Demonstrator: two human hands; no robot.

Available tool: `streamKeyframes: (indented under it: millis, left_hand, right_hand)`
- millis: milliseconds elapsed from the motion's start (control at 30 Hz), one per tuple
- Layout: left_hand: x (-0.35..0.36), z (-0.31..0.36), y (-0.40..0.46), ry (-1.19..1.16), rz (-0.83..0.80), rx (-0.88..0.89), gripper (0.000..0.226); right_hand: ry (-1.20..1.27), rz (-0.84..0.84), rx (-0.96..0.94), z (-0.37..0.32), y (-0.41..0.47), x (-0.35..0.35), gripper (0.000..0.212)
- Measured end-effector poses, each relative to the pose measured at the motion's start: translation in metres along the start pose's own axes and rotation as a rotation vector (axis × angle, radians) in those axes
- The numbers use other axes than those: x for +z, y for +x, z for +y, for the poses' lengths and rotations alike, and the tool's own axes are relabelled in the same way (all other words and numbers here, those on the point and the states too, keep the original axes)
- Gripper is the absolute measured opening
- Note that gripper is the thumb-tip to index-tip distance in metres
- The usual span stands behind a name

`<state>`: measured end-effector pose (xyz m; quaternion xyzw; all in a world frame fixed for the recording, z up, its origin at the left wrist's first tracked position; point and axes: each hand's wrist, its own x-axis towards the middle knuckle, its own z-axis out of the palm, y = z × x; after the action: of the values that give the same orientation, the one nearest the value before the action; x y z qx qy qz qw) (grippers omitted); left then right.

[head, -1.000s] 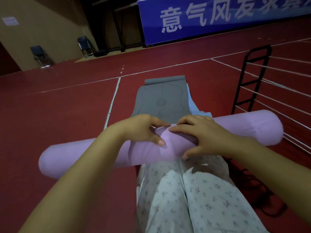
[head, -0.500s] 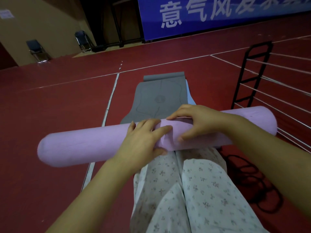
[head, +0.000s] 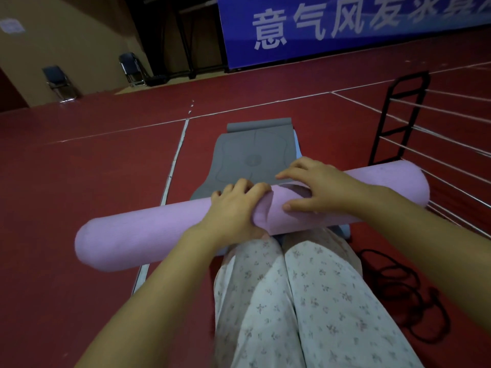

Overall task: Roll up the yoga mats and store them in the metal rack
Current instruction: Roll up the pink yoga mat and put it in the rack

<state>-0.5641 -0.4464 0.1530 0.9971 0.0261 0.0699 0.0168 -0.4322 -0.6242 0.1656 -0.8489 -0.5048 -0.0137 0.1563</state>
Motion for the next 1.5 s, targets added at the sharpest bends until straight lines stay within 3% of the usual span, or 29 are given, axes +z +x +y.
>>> streamKeyframes:
  millis: [133,333,433,633,800,1033,1267,1500]
  left_hand:
    - [-0.004,-0.008,0.011,-0.076,-0.058,0.016,0.09]
    - [-0.012,-0.023,0.03,-0.174,-0.199,0.044,0.094]
    - [-0.015,-0.028,0.034,-0.13,-0.23,0.069,0.095]
    - [0.0,-0.035,0.016,0.09,-0.095,0.124,0.102]
    - [0.003,-0.03,0.013,0.174,-0.064,0.126,0.103]
    - [-0.015,-0.024,0.011,0.181,-0.002,0.15,0.093]
    - [-0.081,0.001,-0.032,0.199,0.063,0.268,0.091]
    - [-0.102,0.034,-0.094,0.32,0.161,0.373,0.087]
  right_hand:
    - [-0.102,0.056,-0.001,-0.006,-0.011,0.007,0.053]
    - [-0.125,0.034,-0.002,0.004,-0.008,0.019,0.07]
    - [-0.093,0.006,0.005,0.007,0.002,0.018,0.065]
    - [-0.055,-0.049,0.01,0.009,0.008,0.013,0.066]
    - [-0.386,-0.105,0.059,-0.012,0.005,0.027,0.105]
    - [-0.468,-0.051,0.021,-0.021,0.0,0.007,0.091]
    - [-0.472,0.042,-0.081,-0.057,-0.051,-0.054,0.086]
    - [-0.478,0.233,-0.18,-0.08,-0.108,-0.056,0.082]
